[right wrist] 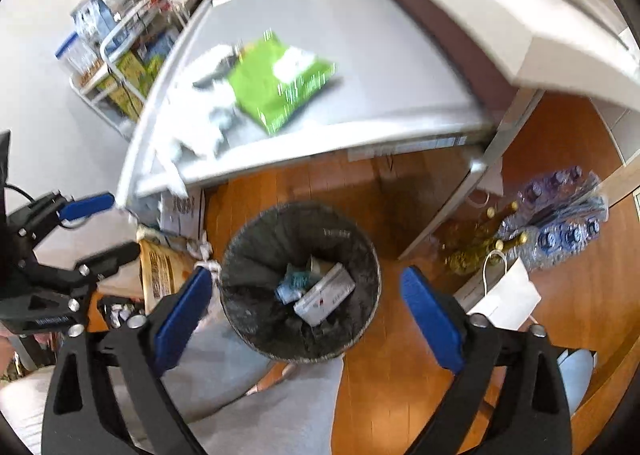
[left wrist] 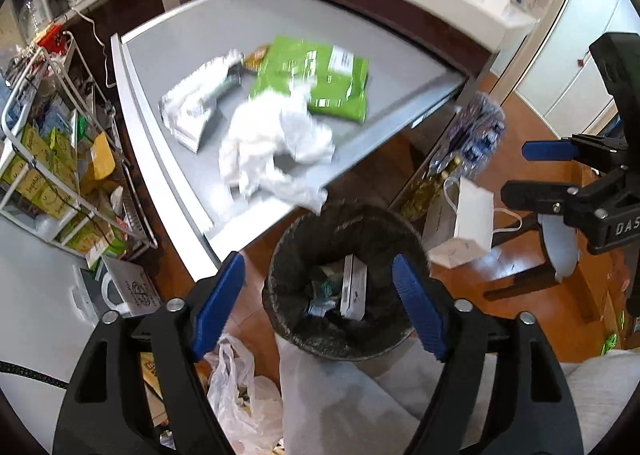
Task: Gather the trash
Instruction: 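Move both tools back over the trash on the counter cart, then grasp the silver foil wrapper with the left tool while the right tool grasps the green snack bag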
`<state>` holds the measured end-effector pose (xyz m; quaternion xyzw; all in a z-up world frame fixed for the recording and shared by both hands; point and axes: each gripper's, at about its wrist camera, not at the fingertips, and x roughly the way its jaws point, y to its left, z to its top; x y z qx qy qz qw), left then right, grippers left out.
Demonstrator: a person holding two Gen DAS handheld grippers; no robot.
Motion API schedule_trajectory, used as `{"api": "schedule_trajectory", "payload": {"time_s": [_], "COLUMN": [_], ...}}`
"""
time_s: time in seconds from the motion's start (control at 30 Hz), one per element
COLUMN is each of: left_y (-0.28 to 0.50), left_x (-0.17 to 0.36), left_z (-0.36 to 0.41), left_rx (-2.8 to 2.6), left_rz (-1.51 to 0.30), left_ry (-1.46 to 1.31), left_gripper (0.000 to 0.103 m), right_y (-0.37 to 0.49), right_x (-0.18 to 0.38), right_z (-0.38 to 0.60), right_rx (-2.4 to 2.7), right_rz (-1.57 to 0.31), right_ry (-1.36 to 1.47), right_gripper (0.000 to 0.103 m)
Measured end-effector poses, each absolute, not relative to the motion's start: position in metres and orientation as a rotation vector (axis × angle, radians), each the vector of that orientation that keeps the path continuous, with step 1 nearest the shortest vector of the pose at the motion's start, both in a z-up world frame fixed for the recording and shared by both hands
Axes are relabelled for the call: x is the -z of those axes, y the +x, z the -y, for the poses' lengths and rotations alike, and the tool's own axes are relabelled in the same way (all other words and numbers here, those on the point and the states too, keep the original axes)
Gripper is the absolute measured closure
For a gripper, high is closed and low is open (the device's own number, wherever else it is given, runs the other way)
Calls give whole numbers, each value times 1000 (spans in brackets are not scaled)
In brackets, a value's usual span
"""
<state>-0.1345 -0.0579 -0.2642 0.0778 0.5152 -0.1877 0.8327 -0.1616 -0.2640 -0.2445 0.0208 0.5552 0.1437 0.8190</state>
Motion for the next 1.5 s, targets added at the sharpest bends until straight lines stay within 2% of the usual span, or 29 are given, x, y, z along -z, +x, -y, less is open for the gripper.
{"api": "schedule_trajectory", "payload": {"time_s": [0.23,0.43,0.57,0.8,1.07,1.27,1.5], "left_y": [-122,-89,-62,-21,29,52,66], "left_x": [224,205,201,212,244,269,287], "left_z": [51,28,8,-18,-20,-15,-3], "left_rx": [371,311,303,380,509,577,694], "left_rz": [-968,-907,-909,-971,-1081,-1138,-1182], "left_ry": [134,124,138,169,261,334,374], "left_gripper": [8,5,5,5,5,5,5], "right_y": [-142,-106,-84,-42,6,14,15], "right_x": [198,183,181,202,254,287,301], "right_z": [255,235,215,185,159,140,117], "right_rx": [-317,-322,-342,-440,-487,-548,-657], "right_rz": [-1041,-974,-955,-1025,-1188,-1278,-1321], "right_ry": [77,49,-84,-294,-490,-648,-672], "right_gripper": [5,5,5,5,5,7,7]}}
